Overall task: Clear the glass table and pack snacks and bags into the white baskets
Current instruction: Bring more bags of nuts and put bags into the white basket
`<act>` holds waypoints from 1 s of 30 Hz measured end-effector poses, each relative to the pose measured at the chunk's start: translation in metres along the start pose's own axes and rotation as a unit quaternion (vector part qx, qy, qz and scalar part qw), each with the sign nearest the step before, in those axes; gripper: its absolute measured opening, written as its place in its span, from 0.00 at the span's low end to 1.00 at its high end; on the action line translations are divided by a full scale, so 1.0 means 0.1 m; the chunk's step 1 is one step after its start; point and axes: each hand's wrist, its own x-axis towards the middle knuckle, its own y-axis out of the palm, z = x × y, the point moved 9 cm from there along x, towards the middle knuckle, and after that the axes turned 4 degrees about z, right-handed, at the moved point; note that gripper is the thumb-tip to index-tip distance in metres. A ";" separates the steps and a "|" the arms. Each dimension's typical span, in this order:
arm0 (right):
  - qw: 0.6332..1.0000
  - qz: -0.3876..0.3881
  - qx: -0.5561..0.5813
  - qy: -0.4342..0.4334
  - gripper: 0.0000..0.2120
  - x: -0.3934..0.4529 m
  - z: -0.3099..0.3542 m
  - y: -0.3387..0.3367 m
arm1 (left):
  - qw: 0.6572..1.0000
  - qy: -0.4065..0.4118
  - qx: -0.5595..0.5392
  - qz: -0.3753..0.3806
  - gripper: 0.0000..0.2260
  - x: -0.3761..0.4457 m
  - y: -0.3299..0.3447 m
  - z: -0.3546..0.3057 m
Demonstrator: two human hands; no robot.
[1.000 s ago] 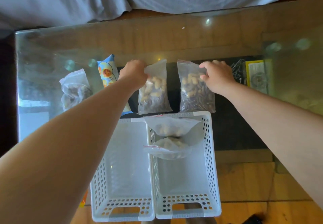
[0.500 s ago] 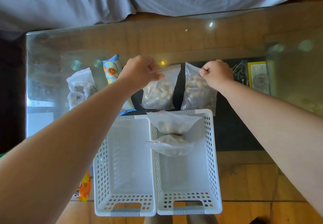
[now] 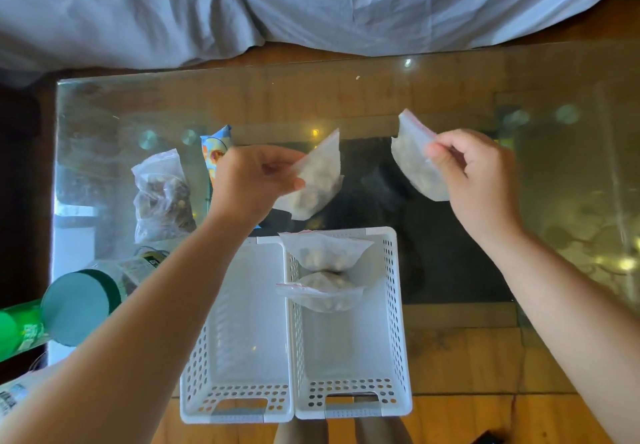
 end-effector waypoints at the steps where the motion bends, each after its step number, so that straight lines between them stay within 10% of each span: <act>1: 0.999 0.007 -0.017 0.032 0.08 0.02 -0.16 0.05 | 0.999 -0.029 0.020 -0.009 0.10 0.01 0.04 0.11; 5: 0.988 0.057 -0.068 0.123 0.07 0.01 -0.54 0.33 | 0.986 -0.136 0.095 0.024 0.10 0.08 0.30 0.49; 9: 0.990 0.125 -0.030 0.053 0.08 -0.03 -0.36 0.59 | 0.992 -0.050 0.110 0.041 0.09 0.15 0.37 0.21; 13: 0.974 -0.019 0.008 0.224 0.10 0.00 -0.87 0.13 | 0.991 -0.098 0.090 0.001 0.10 0.21 0.17 0.30; 20: 0.972 -0.048 0.151 0.176 0.13 -0.02 -0.63 -0.13 | 0.996 0.043 0.082 -0.009 0.09 0.05 0.15 -0.12; 30: 0.956 -0.002 0.052 0.290 0.12 -0.03 -1.13 0.12 | 0.970 -0.110 0.216 0.030 0.17 0.32 0.33 0.20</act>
